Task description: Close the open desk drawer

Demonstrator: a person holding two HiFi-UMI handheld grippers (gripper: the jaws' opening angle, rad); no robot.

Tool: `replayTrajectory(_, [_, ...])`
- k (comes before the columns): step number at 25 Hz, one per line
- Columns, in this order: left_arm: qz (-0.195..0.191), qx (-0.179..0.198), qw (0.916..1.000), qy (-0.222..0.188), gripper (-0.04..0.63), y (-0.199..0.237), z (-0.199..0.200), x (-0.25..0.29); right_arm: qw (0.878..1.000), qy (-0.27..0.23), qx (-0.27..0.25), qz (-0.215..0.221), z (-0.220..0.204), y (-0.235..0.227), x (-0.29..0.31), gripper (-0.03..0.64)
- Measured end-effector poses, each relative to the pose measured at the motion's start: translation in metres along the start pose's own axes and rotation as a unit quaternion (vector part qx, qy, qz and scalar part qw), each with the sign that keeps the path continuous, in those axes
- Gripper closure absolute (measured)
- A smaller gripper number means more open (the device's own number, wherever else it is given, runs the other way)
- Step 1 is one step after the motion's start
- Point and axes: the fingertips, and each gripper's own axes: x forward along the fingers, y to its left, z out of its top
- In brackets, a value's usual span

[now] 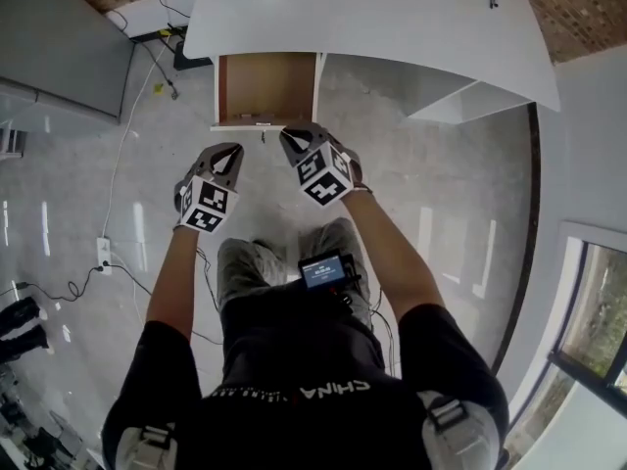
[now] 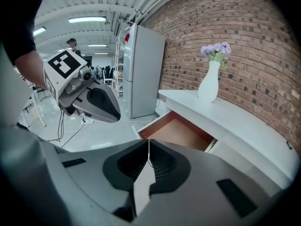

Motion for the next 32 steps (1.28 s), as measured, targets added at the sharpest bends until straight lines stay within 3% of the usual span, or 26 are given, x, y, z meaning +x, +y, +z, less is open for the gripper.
replayTrajectory(9, [0.017, -0.020, 0.9996, -0.005, 0.581, -0.016, -0.144, 0.126, 0.999, -0.042, -0.034, 0.002, -0.112, 0.026, 0.118, 0.600])
replayTrajectory(15, [0.040, -0.015, 0.9984, -0.037, 0.581, -0.024, -0.204, 0.200, 0.996, -0.079, -0.032, -0.010, -0.172, 0.026, 0.188, 0.599])
replayTrajectory(24, [0.080, 0.029, 0.9906, -0.107, 0.581, -0.025, -0.223, 0.238, 0.985, -0.147, -0.074, -0.045, -0.206, 0.018, 0.225, 0.598])
replayTrajectory(32, [0.087, 0.034, 0.9868, -0.132, 0.581, -0.018, -0.207, 0.222, 0.983, -0.147, -0.092, -0.060, -0.198, 0.011, 0.208, 0.598])
